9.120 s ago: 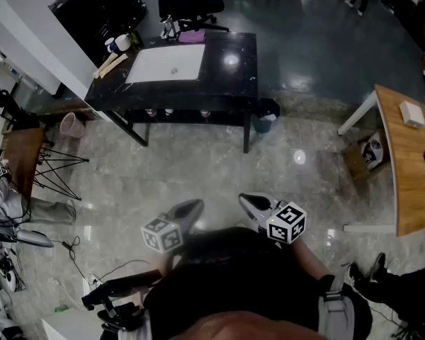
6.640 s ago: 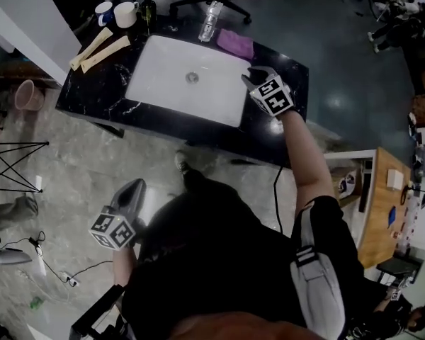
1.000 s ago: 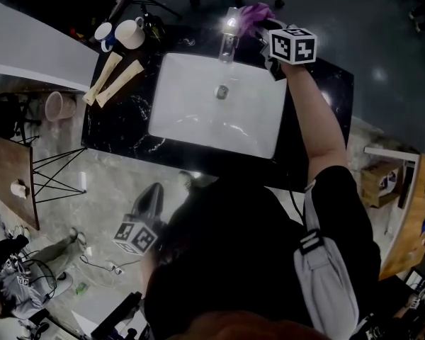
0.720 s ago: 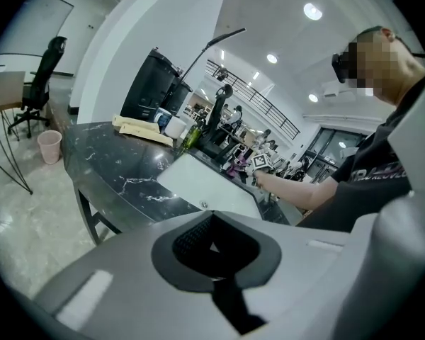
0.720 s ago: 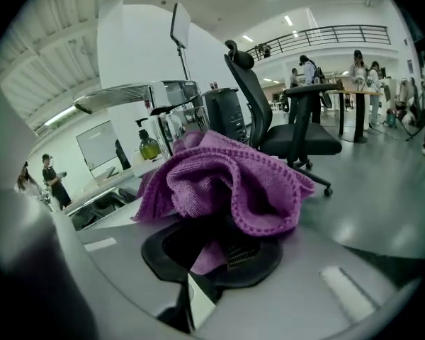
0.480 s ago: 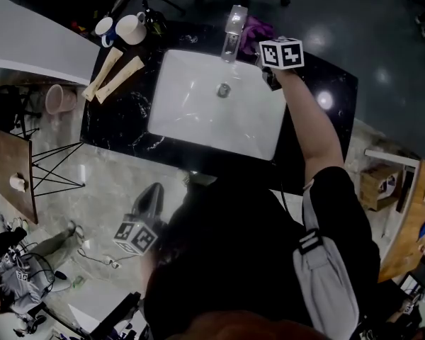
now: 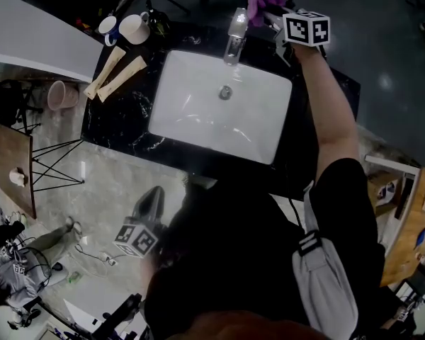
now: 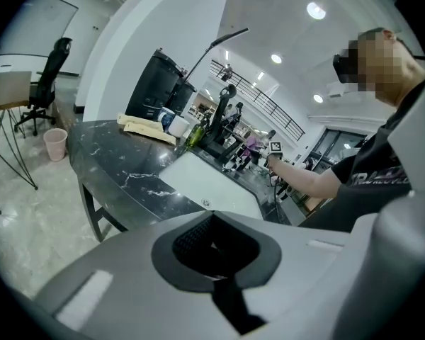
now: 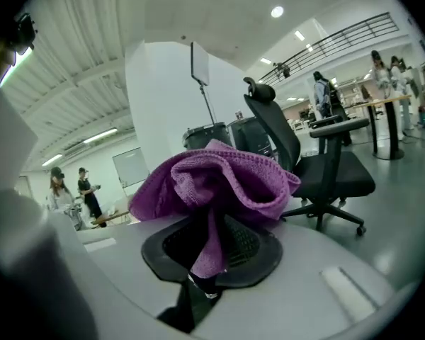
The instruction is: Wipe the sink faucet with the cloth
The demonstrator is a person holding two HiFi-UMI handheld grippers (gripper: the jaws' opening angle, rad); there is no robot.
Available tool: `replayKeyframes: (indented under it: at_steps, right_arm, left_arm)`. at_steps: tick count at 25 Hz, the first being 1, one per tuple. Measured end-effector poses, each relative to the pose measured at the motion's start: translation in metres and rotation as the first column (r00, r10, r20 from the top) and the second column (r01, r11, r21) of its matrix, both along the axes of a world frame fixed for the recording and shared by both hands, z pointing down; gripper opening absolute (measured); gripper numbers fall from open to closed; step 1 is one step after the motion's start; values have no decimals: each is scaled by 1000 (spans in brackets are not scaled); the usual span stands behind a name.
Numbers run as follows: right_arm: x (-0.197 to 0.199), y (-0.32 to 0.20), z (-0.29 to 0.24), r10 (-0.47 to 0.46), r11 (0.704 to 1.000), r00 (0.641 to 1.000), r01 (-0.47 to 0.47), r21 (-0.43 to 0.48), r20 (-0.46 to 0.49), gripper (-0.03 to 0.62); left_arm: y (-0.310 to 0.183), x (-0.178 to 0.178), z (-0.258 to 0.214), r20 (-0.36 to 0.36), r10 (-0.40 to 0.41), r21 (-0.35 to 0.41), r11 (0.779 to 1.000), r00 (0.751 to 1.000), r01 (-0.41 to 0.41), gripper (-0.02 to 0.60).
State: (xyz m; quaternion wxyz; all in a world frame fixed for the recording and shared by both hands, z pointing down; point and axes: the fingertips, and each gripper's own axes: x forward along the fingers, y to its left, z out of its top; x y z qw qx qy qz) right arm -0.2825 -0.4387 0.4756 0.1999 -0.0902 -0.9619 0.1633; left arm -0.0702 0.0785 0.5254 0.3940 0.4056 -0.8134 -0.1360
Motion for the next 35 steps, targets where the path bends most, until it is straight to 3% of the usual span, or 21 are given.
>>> replayKeyframes:
  at_steps: [3, 6, 9, 13, 17, 20, 22, 25, 28, 32, 35]
  right_arm:
    - [-7, 2, 24, -150, 988, 987, 146, -56, -62, 64]
    - [-7, 10, 51, -312, 940, 941, 285, -187, -133, 63]
    - [-5, 15, 75, -426, 887, 880, 361, -287, -210, 61]
    - [2, 16, 132, -477, 879, 780, 418, -229, -405, 61]
    - [3, 16, 151, -468, 882, 753, 429, -193, -463, 61]
    - [2, 17, 147, -455, 889, 772, 423, -176, -444, 61]
    - [1, 15, 133, -437, 900, 812, 397, -183, -387, 61]
    - [7, 13, 95, -388, 913, 895, 340, -227, -221, 61]
    - [30, 16, 51, -309, 918, 949, 278, -283, -69, 61]
    - [72, 20, 9, -141, 933, 988, 152, -326, 59, 63]
    - [109, 52, -33, -17, 913, 990, 72, -402, 137, 63]
  left_arm:
    - [3, 6, 3, -22, -19, -21, 1000, 1000, 18, -8]
    - [9, 13, 7, -51, -44, -54, 998, 998, 41, -8]
    - [16, 16, 13, -78, -82, -81, 994, 994, 76, -8]
    - [21, 14, 20, -105, -113, -99, 990, 988, 103, -8]
    - [18, 5, 23, -110, -102, -102, 991, 989, 91, -8]
    - [14, -4, 22, -102, -85, -93, 993, 991, 76, -8]
    - [9, -12, 19, -89, -65, -83, 995, 994, 58, -8]
    - [1, -24, 12, -61, -23, -69, 997, 998, 19, -8]
    - [-7, -32, 4, -37, 30, -52, 998, 999, -32, -8]
    - [-22, -56, 0, -11, 135, -21, 991, 991, -135, -8]
    - [-32, -75, -2, -4, 223, 22, 975, 975, -223, -8]
